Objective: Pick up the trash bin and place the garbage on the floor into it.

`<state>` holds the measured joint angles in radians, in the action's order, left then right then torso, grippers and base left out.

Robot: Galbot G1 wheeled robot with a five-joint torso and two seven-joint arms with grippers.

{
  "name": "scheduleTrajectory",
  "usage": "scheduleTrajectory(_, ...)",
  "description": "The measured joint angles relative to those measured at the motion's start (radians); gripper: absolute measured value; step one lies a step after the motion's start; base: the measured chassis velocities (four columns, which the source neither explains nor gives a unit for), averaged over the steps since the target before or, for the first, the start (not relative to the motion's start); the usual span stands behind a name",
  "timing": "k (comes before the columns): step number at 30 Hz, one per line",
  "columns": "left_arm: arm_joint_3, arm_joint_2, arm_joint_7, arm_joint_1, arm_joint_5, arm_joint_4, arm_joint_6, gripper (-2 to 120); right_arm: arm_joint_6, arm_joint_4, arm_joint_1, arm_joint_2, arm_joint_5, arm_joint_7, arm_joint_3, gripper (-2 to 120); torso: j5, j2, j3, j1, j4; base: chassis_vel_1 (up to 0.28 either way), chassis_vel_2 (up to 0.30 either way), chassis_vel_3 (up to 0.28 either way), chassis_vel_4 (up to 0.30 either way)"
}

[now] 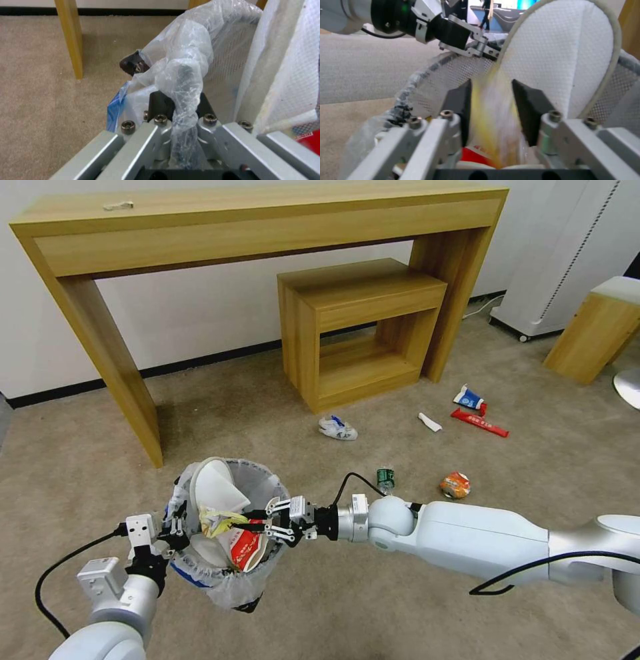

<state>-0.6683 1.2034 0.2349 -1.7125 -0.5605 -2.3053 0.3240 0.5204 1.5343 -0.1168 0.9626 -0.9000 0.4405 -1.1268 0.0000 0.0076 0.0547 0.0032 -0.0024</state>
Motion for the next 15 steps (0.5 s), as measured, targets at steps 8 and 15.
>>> scheduleTrajectory(8, 0.002, -0.002, -0.001, 0.002, -0.001, 0.012, -0.004, 3, -0.005, 0.038, -0.020, -0.017, 0.002, -0.026, 0.036, 65, 0.0000, 0.000, 0.000, 0.000, 0.0000, 0.000, 0.000, 0.000, 0.000)
scheduleTrajectory(15, -0.004, -0.008, -0.001, 0.010, -0.001, 0.044, -0.011, 3, -0.021, 0.090, -0.042, -0.049, -0.016, -0.129, 0.123, 89, 0.0001, 0.000, 0.000, 0.000, 0.0000, 0.000, 0.000, 0.000, 0.000)
